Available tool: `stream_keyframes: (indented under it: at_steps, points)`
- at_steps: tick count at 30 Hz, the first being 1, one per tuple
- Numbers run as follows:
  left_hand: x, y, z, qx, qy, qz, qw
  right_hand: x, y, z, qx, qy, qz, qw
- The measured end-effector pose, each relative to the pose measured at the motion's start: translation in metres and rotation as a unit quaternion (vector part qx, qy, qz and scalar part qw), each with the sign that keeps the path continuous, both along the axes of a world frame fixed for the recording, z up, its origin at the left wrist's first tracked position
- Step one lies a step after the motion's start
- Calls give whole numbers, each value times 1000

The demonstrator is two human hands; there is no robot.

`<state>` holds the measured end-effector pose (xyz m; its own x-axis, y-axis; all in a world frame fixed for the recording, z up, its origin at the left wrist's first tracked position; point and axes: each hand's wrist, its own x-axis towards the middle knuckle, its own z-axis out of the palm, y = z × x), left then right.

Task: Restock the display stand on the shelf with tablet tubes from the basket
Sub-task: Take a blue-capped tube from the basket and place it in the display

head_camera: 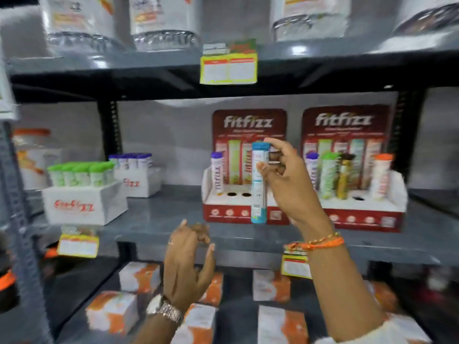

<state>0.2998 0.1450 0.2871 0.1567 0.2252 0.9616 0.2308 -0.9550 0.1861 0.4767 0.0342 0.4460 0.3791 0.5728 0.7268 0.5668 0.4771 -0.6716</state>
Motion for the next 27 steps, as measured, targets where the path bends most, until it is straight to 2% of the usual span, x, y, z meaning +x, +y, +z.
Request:
stream_keyframes:
  at_steps: [3,7,14,18,27]
  points:
    - [44,2,16,3,13,22,1000,42,-25,18,12,-4,-82,997]
    - [82,2,8,-40,42,64,996,93,-56,30,-24,-34,-192,981]
    - [99,17,-29,22,83,106,991,159,-86,37,-35,-74,-322,943]
    - [104,16,-31,39,55,119,991,186,-87,34,-55,-88,-355,929]
    - [113,15,-32,49,-16,119,992,216,-75,18,-92,-103,-339,930]
